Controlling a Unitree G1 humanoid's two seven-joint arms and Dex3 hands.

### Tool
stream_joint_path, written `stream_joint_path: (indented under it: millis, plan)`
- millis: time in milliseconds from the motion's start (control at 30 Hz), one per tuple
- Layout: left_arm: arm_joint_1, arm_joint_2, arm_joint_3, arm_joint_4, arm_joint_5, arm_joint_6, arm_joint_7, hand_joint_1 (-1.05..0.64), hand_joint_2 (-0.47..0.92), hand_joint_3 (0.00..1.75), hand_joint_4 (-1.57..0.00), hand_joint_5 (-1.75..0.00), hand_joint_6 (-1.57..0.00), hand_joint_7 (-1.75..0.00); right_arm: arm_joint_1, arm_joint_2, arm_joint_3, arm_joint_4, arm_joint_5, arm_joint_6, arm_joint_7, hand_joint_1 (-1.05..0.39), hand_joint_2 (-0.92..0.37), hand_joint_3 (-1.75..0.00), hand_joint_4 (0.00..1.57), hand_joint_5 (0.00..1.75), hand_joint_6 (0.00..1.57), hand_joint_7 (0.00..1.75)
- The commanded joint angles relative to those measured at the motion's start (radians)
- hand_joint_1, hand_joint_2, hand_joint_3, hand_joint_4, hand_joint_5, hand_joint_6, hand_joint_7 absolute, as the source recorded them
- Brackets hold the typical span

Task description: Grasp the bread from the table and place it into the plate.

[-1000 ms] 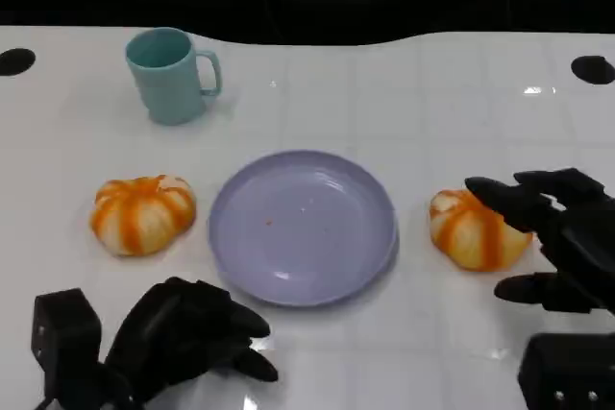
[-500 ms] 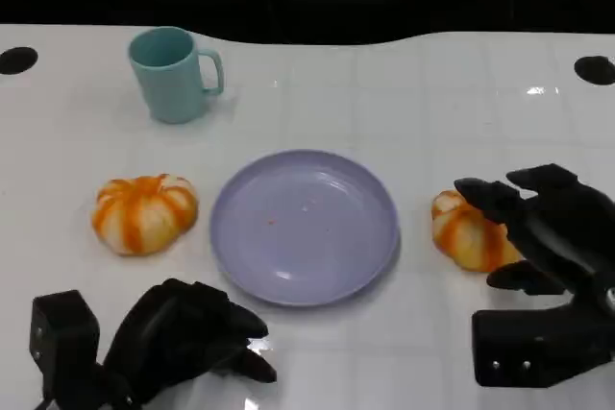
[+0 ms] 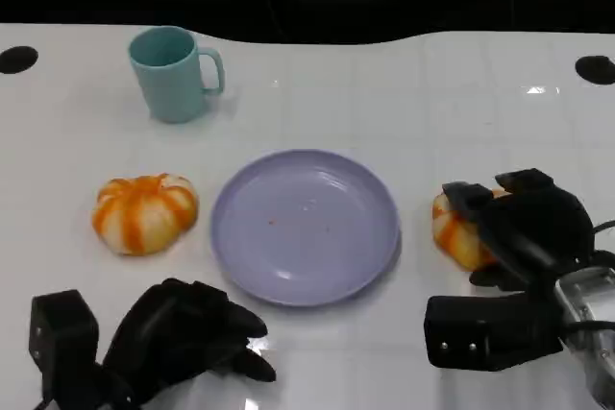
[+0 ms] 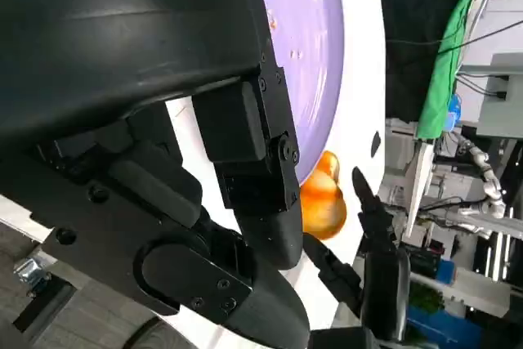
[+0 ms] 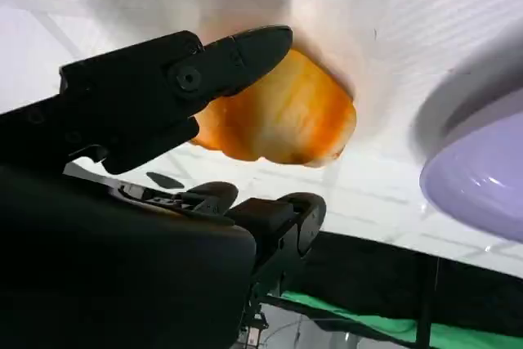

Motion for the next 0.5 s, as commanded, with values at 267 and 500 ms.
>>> stream_joint_path:
  millis: [267, 500]
  plan:
    - [0.011, 0.018, 0.001, -0.02, 0.008, 0.004, 0.008, -1.05, 0.76, 0.0, -1.57, -0.22, -1.57, -0.02, -0.052, 0.017, -0.007, 0.186, 0.109, -0.087, -0.175, -0.32, -0.8, 0.0, 0.54, 0.28, 0.52, 0.05]
    - [0.017, 0.018, -0.001, -0.029, 0.009, 0.004, 0.008, -1.05, 0.76, 0.0, -1.57, -0.22, -1.57, -0.02, -0.081, 0.002, 0.006, 0.293, 0.113, -0.19, -0.364, -0.29, -0.92, -0.18, 0.71, 1.56, 1.09, 0.09]
